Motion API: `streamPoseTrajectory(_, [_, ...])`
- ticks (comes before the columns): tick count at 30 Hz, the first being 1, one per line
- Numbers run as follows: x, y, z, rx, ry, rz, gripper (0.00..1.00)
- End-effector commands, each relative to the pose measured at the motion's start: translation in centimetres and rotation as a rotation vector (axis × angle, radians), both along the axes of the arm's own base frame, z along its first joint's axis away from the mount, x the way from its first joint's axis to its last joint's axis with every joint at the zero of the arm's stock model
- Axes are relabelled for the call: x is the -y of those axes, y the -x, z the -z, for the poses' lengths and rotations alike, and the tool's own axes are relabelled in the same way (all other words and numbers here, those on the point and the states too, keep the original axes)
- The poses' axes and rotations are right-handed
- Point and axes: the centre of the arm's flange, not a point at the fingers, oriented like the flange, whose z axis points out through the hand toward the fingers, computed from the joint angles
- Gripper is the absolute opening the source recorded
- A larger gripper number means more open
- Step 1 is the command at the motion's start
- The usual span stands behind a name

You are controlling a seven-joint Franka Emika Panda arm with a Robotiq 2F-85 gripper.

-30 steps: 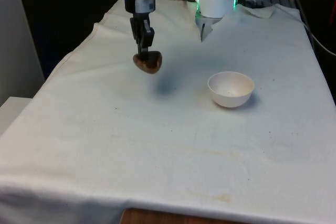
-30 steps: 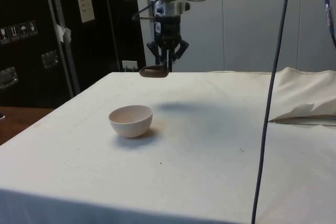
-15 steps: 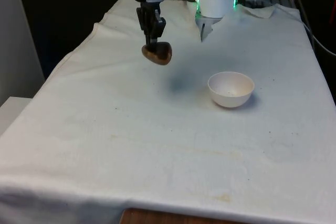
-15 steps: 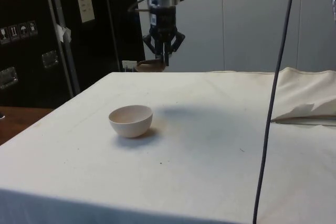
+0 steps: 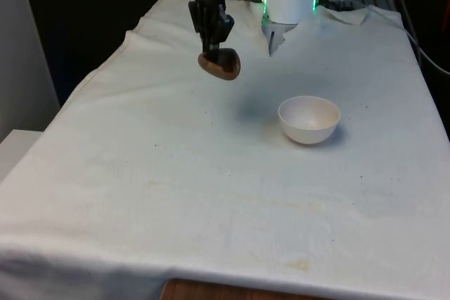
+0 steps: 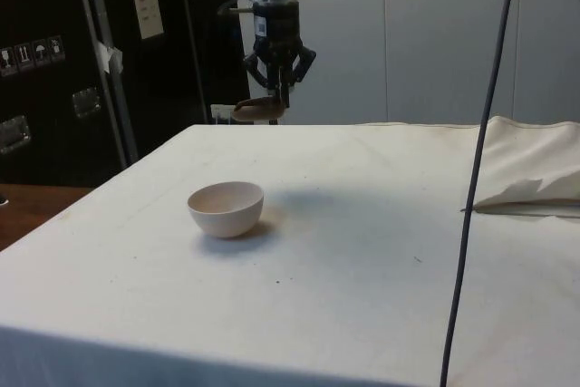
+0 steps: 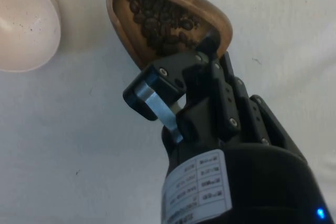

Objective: Pour the coffee beans from the cup into the bowl.

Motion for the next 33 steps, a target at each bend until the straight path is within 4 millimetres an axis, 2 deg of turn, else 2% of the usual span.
streamPoseTrajectory(1, [-0.1, 0.1, -0.2, -0.005, 0.008, -0.011, 0.0])
streamPoseTrajectory(16, [-1.0, 0.0, -0.5, -0.024, 0.042, -0.099, 0.0])
streamPoseTrajectory(33, [-3.0, -0.1, -0.5, -0.036, 0.058, -0.227, 0.0])
